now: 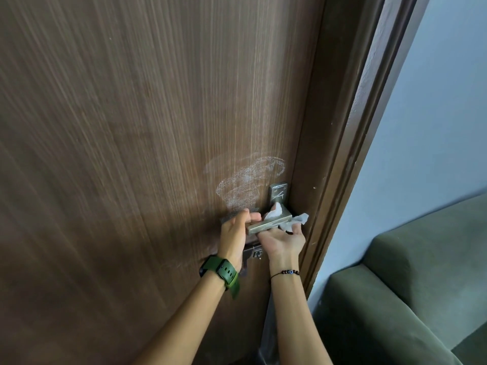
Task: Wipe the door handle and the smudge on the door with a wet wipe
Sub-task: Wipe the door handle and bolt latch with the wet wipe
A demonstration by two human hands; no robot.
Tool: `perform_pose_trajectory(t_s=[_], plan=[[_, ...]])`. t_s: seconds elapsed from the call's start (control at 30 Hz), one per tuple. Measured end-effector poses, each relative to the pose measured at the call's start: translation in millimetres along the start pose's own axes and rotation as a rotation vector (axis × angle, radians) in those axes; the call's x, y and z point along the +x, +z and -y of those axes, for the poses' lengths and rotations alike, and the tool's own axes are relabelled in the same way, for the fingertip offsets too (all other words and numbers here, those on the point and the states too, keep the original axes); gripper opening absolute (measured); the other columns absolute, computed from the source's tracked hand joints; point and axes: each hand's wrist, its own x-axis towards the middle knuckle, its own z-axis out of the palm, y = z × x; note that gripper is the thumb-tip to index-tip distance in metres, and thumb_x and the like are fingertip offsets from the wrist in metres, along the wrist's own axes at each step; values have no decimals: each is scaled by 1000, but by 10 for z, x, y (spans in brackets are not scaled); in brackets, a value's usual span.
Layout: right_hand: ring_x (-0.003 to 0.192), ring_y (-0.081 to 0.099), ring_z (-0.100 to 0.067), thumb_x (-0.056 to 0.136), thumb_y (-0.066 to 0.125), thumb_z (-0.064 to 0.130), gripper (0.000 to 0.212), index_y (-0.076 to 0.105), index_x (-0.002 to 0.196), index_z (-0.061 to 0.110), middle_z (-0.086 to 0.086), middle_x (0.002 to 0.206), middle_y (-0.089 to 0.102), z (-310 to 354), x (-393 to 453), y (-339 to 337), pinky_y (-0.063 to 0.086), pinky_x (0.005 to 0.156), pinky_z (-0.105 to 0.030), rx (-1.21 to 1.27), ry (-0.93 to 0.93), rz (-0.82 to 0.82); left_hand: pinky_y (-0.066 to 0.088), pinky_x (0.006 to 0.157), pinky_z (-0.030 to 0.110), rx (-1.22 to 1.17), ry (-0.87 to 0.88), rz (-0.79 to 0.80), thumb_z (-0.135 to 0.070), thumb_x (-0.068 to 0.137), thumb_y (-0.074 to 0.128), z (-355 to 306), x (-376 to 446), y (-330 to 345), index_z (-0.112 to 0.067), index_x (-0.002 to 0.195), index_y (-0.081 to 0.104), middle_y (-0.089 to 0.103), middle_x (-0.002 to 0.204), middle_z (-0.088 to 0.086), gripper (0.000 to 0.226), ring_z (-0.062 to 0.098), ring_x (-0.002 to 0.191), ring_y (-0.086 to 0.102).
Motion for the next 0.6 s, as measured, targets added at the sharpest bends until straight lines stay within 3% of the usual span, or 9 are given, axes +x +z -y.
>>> perform_pose_trajectory(t_s=[0.07,0.1,0.17,0.23,0.33,0.4,0.5,0.6], plan=[[130,41,-33,98,33,40,53,36,139,7,-17,140,43,-23,-59,2,28,112,-46,-106,-77,-50,53,83,34,-13,-4,-7,-25,93,41,-9,-9,-16,-13,80,71,71,95,14,34,26,93,65],[119,51,-31,99,34,33,43,43,133,8,-15,128,53,-29,-78,-35,38,104,-45,-204,-145,-89,49,90,40,-26,-8,-12,-24,93,41,-5,-13,-21,-13,80,71,70,99,15,34,30,98,63],[78,59,-22,98,38,19,22,58,97,10,-8,86,60,-13,-151,-107,49,71,-34,-512,-386,-205,45,96,44,-31,-21,-18,-23,94,42,8,-25,-20,-12,81,70,69,102,17,33,32,102,61],[62,49,-15,95,45,17,27,53,69,14,0,65,51,40,-231,-167,39,58,-27,-957,-767,-285,47,94,41,-38,-44,-23,-21,94,42,26,-42,-16,-11,83,69,67,103,19,32,27,95,64],[63,52,-1,93,52,20,10,56,84,18,12,71,55,138,-307,-121,39,57,-18,-1474,-1161,-118,53,85,33,-135,-90,-37,-16,95,42,50,-62,-17,-3,87,67,63,107,21,29,22,89,66],[66,50,-3,92,52,12,8,59,93,10,4,83,59,210,-286,-22,33,56,-15,-1775,-1278,-29,52,85,32,-183,-117,-50,-16,95,41,62,-65,-29,1,90,64,61,108,22,29,29,98,62],[77,54,-19,88,55,3,12,66,92,0,-11,99,59,117,-281,28,37,62,-20,-2138,-1323,-40,53,80,30,-222,-132,-55,-15,96,39,63,-84,-41,-3,86,62,65,96,16,28,26,90,62],[76,58,-24,76,66,-4,8,69,81,1,-13,88,61,-210,-376,-117,40,57,-23,-2354,-1285,336,53,58,20,-252,-128,-52,-7,93,41,70,-90,-54,-7,74,60,64,62,0,27,13,66,58]])
